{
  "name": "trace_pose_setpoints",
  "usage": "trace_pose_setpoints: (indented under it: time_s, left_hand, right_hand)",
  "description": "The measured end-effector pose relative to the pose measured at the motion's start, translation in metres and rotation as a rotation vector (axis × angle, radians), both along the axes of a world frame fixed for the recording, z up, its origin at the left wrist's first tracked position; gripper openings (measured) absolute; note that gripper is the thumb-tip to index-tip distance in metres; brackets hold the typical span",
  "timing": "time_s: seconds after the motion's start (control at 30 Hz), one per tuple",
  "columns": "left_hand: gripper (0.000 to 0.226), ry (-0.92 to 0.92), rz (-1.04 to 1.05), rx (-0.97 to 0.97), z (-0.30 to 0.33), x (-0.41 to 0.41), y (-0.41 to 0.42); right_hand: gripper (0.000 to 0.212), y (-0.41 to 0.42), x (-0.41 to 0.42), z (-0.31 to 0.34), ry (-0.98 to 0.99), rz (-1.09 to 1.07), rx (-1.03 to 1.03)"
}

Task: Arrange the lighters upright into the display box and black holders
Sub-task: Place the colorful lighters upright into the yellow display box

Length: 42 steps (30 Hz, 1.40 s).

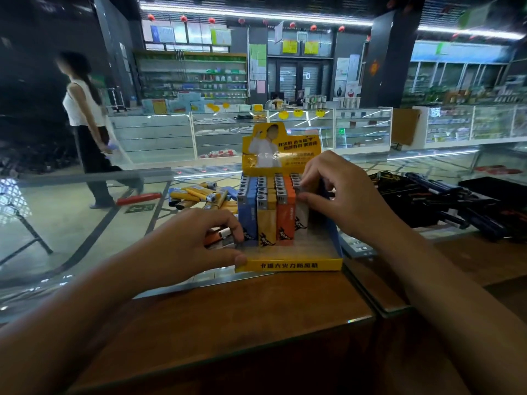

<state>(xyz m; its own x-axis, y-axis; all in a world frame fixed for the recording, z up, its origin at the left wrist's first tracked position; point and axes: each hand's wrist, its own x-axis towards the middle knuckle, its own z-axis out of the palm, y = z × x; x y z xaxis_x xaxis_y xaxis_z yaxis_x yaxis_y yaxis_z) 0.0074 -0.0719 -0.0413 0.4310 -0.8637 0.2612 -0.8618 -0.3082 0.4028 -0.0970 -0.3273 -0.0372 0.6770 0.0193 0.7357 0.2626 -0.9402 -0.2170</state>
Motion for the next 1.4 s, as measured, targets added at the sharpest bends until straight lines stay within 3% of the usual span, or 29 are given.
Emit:
trace_pose_setpoints:
  time_s: [0.2,0.4,0.53,0.6,0.73,1.1,1.3,1.4]
  left_hand:
    - [0.020,0.034,0.021,-0.088,0.003,0.000,0.005]
    - [0.039,0.325,-0.012,-0.252,0.015,-0.005,0.010]
    - [0.015,0.463,-0.054,-0.353,0.018,-0.013,0.010]
    - [0.019,0.504,-0.085,-0.392,0.020,-0.016,0.011]
    - [0.025,0.476,-0.081,-0.414,0.022,-0.021,0.010]
    - [0.008,0.327,-0.079,-0.483,0.019,-0.019,0.006]
    - [0.006,0.199,-0.002,-0.355,0.014,-0.011,0.011]
    - [0.005,0.198,-0.025,-0.301,0.013,-0.015,0.008]
  right_hand:
    - [0.022,0.004,-0.003,-0.001,-0.022,-0.016,0.063]
    - [0.026,0.016,-0.005,-0.002,-0.175,0.013,0.085]
    - [0.026,0.031,-0.006,0.004,-0.264,0.064,0.129]
    - [0.020,0.041,-0.005,0.009,-0.282,0.086,0.110]
    - [0.019,0.063,0.002,0.018,-0.230,0.176,0.070]
    - [0.021,0.078,0.005,0.009,-0.153,0.269,0.117]
    - [0.012,0.067,-0.003,0.006,-0.104,0.327,0.429]
    - [0.016,0.066,-0.004,0.006,-0.096,0.347,0.475]
